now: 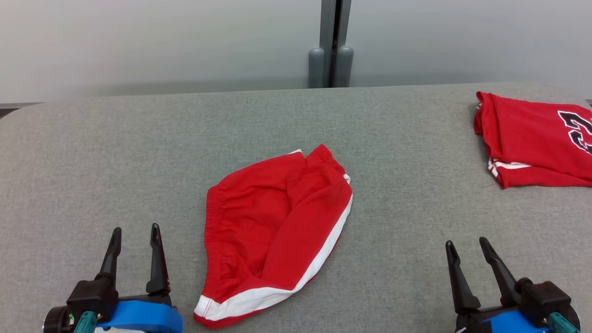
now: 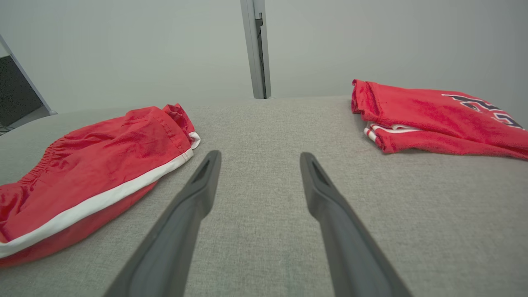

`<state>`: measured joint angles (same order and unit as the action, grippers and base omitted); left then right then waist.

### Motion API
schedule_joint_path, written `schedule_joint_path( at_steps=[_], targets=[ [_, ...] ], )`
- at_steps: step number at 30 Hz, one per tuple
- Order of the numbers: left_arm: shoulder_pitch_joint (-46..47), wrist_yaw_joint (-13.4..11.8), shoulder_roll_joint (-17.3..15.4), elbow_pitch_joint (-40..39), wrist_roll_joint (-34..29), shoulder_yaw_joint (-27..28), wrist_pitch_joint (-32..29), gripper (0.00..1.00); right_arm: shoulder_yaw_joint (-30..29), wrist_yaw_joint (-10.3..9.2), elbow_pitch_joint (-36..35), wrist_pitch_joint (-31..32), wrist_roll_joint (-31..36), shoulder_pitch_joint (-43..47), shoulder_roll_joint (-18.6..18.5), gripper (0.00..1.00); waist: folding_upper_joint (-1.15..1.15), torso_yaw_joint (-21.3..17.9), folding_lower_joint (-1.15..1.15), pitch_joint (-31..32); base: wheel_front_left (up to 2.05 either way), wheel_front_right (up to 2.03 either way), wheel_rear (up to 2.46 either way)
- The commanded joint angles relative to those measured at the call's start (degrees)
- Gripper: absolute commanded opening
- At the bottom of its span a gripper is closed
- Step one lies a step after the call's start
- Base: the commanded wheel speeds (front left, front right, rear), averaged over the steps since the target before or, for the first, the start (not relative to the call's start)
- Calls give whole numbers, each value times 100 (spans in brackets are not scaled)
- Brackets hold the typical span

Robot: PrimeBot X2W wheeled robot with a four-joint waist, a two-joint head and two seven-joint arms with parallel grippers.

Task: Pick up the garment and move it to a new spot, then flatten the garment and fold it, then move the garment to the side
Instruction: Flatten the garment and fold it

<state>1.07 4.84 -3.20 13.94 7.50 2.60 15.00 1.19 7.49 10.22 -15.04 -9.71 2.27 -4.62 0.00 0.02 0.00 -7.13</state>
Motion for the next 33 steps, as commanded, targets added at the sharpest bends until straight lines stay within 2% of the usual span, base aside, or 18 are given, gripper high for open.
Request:
schedule_joint_path(
  at_steps=[1, 6, 14, 23, 33],
  targets=[
    [-15, -22, 9, -27, -10, -34, 24, 100, 8, 1, 16, -18, 7, -121, -16, 100, 0, 15, 0, -5, 0, 0, 0],
    [142, -1, 20, 8, 37, -117, 24, 100, 273, 1, 232, 117, 70, -566, -146, 100, 0, 173, 0, -63, 0, 0, 0],
    [470, 10, 27, 25, 66, -322, 24, 100, 769, 1, 952, 589, 0, -2069, -274, 100, 0, 560, 0, -378, 0, 0, 0],
    [765, -33, 35, 60, 165, -502, 24, 100, 1303, 1, 2653, 804, -168, -3185, -404, 100, 0, 941, 0, -631, 0, 0, 0],
    [823, -78, 35, 51, 250, -569, 24, 100, 1915, 1, 4281, 600, -381, -3670, -273, 100, 0, 986, 0, -798, 0, 0, 0]
  ],
)
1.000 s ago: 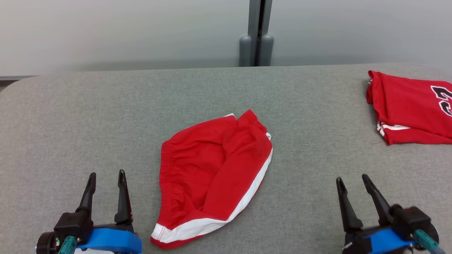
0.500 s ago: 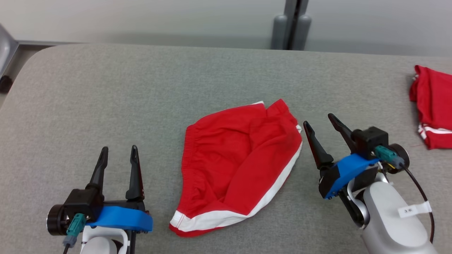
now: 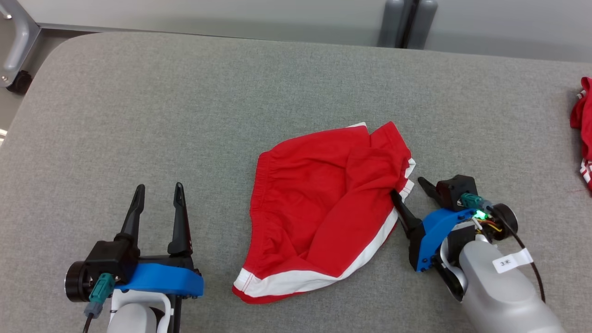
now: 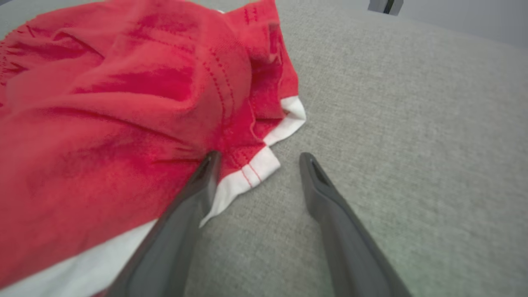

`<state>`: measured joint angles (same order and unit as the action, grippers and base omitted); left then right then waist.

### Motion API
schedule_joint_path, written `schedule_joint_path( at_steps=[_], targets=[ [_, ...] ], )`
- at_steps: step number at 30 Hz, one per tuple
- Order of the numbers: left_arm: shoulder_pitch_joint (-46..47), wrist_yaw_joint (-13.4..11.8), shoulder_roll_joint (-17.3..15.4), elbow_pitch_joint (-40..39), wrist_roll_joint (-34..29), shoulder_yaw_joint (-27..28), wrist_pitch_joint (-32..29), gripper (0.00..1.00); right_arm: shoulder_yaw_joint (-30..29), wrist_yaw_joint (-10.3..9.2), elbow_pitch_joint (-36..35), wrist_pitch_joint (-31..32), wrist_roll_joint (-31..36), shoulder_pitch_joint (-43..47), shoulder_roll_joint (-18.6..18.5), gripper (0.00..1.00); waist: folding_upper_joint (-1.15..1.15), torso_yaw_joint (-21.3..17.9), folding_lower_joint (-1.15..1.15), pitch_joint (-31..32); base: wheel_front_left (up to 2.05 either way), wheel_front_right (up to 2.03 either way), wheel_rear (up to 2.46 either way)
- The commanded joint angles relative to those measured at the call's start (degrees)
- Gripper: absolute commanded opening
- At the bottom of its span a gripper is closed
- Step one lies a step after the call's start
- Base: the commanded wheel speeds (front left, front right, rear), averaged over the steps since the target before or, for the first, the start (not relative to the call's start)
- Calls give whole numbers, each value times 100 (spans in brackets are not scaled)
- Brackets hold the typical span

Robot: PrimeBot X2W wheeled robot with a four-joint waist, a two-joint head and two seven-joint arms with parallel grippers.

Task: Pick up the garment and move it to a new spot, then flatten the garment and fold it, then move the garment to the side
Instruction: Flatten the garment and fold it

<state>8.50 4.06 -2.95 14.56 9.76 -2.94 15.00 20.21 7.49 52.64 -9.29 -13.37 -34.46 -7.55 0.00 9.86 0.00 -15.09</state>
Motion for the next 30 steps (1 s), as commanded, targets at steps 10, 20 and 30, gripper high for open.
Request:
schedule_joint_path(
  at_steps=[10, 20, 30],
  targets=[
    [87, -57, 10, 25, 59, -60, 24, 100, 382, 1, 588, -435, -549, -156, 235, 0, 0, -49, 0, 103, 0, 0, 0],
    [-226, -94, 12, -40, 124, 83, 24, 100, 127, 1, -569, -593, -785, 655, -91, 0, 0, -483, 0, 412, 0, 0, 0],
    [-341, -66, 8, -26, 120, 83, 24, 100, -466, 1, -2443, -557, -858, 2488, -312, 0, 0, -865, 0, 568, 0, 0, 0]
  ],
)
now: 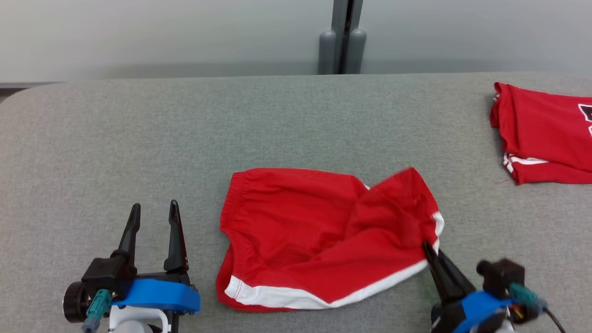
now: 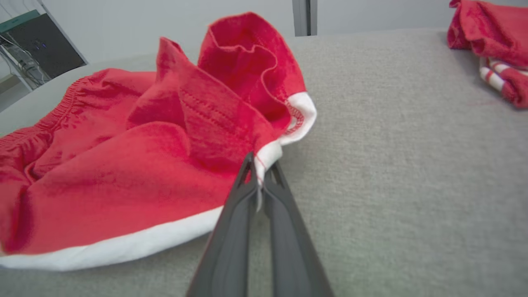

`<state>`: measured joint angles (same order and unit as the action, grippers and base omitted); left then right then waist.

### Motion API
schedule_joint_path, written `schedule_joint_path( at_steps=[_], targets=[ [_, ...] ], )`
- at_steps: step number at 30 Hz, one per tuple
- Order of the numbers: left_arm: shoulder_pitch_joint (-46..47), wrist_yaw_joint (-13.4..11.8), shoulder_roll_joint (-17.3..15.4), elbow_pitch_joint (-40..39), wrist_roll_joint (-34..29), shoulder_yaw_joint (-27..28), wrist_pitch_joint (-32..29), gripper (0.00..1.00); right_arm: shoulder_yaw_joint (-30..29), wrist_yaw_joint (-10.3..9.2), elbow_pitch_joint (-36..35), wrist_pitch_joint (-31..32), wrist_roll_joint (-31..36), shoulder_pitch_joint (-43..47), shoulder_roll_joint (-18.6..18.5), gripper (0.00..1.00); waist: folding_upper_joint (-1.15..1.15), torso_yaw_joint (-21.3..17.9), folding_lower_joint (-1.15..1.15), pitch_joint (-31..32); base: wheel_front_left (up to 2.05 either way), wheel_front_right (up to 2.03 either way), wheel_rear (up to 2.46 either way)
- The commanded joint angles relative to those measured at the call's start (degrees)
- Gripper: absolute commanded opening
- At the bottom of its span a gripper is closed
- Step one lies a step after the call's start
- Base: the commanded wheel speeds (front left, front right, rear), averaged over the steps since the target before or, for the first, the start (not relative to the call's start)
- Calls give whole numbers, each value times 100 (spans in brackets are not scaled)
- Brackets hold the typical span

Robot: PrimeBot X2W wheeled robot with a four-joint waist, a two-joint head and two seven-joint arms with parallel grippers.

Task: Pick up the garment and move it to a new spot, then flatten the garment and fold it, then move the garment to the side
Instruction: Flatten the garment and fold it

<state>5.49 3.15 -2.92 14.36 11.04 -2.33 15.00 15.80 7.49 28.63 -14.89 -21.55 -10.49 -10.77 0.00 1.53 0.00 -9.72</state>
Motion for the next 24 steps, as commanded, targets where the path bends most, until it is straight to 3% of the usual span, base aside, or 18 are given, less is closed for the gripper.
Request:
schedule_joint_path(
  at_steps=[1, 6, 7, 8, 16, 24],
  targets=[
    [-46, 30, 5, 2, -5, 25, 24, 100, -86, 1, -217, 60, -38, 308, 40, 0, 0, -52, 0, 50, 0, 0, 0],
    [-91, 47, 6, 27, 11, 45, 24, 100, -476, 1, -971, 450, 96, 1259, 199, 0, 0, -140, 0, 105, 0, 0, 0],
    [-99, 48, 5, 30, 11, 48, 24, 100, -541, 1, -1095, 514, 154, 1384, 232, 29, 0, -150, 0, 107, 0, 0, 0],
    [-105, 58, 6, 34, 10, 52, 24, 100, -601, 1, -1206, 565, 197, 1473, 254, 100, 0, -161, 0, 112, 0, 0, 0],
    [-131, 84, 6, 52, -43, 103, 24, 100, -846, 1, -1957, 689, 447, 1417, 243, 100, 0, -233, 0, 182, 0, 0, 0],
    [-64, 132, 6, 38, -49, 141, 24, 100, -683, 1, -2270, 1176, 711, 198, -189, 100, 0, -264, 0, 141, 0, 0, 0]
  ],
)
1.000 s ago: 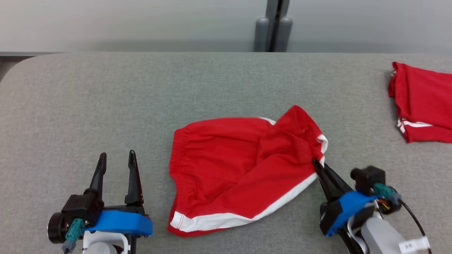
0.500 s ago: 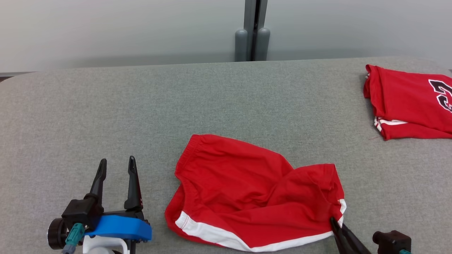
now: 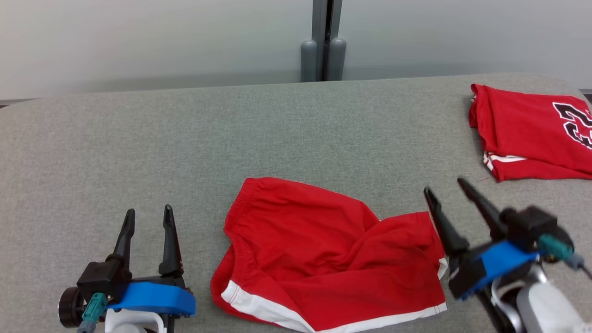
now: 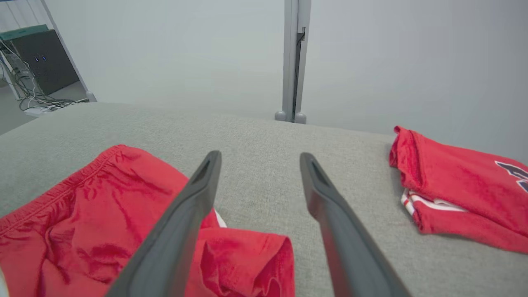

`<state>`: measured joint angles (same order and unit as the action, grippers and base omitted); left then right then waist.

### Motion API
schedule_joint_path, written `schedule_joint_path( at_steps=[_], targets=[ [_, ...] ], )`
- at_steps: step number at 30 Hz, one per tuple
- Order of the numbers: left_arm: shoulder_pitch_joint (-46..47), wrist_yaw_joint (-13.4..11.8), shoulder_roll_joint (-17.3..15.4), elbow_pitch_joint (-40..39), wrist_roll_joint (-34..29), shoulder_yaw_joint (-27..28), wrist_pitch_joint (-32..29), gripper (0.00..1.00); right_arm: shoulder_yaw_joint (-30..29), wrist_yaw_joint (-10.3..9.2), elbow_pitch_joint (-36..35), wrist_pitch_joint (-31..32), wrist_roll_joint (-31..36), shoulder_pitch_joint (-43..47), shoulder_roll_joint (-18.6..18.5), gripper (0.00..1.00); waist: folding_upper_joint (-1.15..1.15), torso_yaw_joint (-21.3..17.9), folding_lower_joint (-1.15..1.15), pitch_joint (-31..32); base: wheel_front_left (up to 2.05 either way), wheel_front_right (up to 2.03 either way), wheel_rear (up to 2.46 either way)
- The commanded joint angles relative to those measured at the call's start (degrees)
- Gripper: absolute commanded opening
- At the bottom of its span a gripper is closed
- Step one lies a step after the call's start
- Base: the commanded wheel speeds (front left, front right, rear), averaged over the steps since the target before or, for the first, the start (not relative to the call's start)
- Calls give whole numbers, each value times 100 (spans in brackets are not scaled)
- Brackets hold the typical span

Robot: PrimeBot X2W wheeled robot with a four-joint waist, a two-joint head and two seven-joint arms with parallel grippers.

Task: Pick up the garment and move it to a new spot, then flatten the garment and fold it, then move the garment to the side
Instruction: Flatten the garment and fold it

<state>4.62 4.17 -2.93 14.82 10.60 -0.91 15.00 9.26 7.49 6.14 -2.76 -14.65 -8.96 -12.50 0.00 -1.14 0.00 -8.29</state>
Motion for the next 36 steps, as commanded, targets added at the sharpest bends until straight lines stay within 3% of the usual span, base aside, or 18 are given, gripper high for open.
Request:
schedule_joint_path(
  at_steps=[1, 10, 17, 26, 27, 28, 29, 36],
  targets=[
    [55, 39, 7, -1, -9, -12, 24, 100, 2, 1, 29, 37, 22, -157, -56, 100, 0, 21, 0, -22, 0, 0, 0],
    [220, -20, 4, -24, 71, -147, 24, 100, 263, 1, 1195, 961, 59, -1156, -262, 100, 0, 296, 0, -216, 0, 0, 0],
    [159, -65, 7, -47, 86, -91, 24, 100, 470, 1, 1835, 1537, -188, -986, -337, 100, 0, 327, 0, -263, 0, 0, 0],
    [272, -72, 7, -38, 68, -101, 24, 100, 1057, 8, 2077, 2327, -585, -710, -423, 100, 0, 267, 0, -295, 0, 0, 0],
    [275, -77, 6, -47, 71, -109, 24, 100, 1142, 9, 2036, 2373, -643, -688, -438, 85, 0, 261, 0, -295, 0, 0, 0],
    [272, -89, 6, -54, 72, -110, 24, 100, 1228, 9, 1990, 2391, -694, -681, -458, 49, 0, 255, 0, -296, 0, 0, 0],
    [267, -95, 7, -60, 71, -114, 24, 100, 1316, 9, 1924, 2393, -749, -685, -478, 0, 0, 250, 0, -297, 0, 0, 0],
    [267, -78, 6, -49, 73, -113, 24, 100, 1278, 1, 1685, 2132, -897, -1121, -635, 0, 0, 268, 0, -311, 0, 0, 0]
  ],
)
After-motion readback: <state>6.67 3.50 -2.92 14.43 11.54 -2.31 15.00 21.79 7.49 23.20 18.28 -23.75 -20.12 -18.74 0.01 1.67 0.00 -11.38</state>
